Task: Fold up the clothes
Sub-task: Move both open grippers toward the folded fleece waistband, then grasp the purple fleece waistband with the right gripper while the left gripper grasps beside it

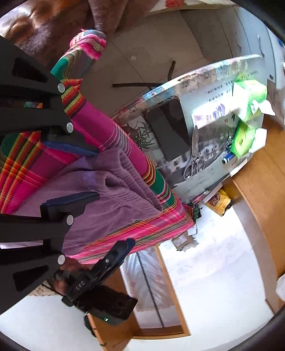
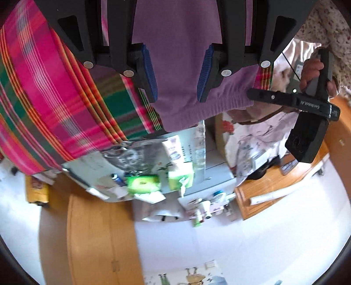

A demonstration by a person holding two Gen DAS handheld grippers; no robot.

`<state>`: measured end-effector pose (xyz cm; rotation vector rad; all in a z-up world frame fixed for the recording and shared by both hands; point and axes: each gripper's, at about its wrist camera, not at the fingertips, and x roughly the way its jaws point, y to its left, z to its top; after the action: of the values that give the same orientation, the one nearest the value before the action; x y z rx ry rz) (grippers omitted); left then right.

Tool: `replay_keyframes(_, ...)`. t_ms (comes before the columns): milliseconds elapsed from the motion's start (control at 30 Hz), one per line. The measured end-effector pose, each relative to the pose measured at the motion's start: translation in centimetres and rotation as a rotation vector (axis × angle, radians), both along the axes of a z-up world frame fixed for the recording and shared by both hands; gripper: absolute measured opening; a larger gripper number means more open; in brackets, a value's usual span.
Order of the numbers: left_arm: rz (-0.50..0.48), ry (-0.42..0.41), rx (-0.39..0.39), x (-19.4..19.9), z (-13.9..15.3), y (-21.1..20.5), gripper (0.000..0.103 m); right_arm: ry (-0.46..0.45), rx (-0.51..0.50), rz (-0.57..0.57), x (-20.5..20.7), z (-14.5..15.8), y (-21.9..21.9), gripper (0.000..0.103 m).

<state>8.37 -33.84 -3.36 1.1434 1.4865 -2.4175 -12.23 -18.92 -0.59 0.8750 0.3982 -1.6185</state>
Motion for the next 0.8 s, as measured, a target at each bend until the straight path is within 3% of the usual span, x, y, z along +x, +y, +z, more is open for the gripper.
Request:
replay_keyframes(100, 0.003, -0.009, -0.021, -0.2, 0.2, 0.2, 0.035, -0.013, 0.025, 0.057, -0.7, -0.9, -1.4, 0.041)
replay_keyframes(367, 0.055, -0.018, 0.021, -0.2, 0.1, 0.1, 0.038, -0.062, 0.053, 0.191, -2.2, -2.5, -4.4, 0.045)
replay_keyframes(567, 0.068, -0.017, 0.032, -0.4, 0.1, 0.2, 0.040, -0.091, 0.067, 0.220, -3.6, -3.4, -5.7, 0.046)
replay_keyframes(800, 0.099, -0.009, 0.101, 0.0, -0.4, -0.4, 0.040, -0.178, 0.053, 0.241, -4.2, -4.6, -6.3, 0.048)
